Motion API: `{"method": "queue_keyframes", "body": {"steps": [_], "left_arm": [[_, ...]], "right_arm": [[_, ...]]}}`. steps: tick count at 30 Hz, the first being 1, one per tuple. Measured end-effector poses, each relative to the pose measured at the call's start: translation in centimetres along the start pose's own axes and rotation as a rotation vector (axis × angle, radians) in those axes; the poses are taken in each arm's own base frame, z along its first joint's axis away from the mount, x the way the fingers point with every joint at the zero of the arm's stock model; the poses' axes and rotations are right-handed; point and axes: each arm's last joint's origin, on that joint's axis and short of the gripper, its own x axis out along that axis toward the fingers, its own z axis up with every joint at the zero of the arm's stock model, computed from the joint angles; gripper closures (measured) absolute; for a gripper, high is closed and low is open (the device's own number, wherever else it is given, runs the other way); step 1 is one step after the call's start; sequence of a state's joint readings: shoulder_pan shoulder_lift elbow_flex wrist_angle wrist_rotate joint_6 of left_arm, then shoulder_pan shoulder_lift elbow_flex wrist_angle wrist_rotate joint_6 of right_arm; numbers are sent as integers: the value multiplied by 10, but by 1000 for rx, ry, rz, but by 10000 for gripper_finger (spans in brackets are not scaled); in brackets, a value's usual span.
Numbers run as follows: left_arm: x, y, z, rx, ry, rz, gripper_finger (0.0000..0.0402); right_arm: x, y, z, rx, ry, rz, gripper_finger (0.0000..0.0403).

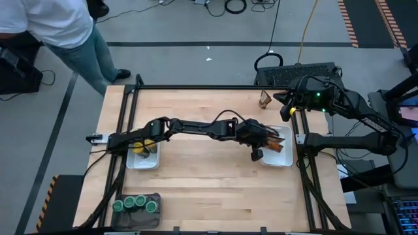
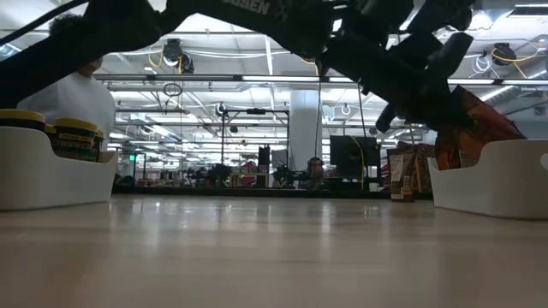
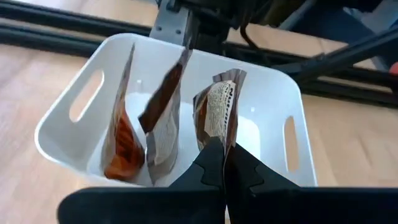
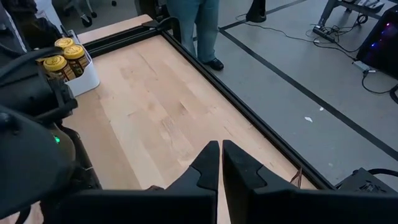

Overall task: Sort spices by type
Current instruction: Put the left orange seasoning bag into the right white bin

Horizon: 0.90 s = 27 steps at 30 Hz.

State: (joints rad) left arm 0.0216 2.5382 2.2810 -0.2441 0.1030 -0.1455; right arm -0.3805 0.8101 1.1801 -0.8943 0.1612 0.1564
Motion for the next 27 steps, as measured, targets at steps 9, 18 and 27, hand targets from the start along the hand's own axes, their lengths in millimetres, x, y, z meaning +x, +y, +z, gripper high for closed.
{"method": "queue_keyframes", "body": {"steps": [9, 18, 27], "left_arm": [[-1, -3, -1, 31, 21, 14, 402], [-2, -1, -6, 27, 68, 31, 402], [-2, -1, -6, 26, 72, 33, 402]], "right_arm": [[0, 0, 0, 11, 0, 0, 403], [0, 0, 0, 15, 1, 0, 403], [0, 0, 0, 15, 1, 0, 403]]}}
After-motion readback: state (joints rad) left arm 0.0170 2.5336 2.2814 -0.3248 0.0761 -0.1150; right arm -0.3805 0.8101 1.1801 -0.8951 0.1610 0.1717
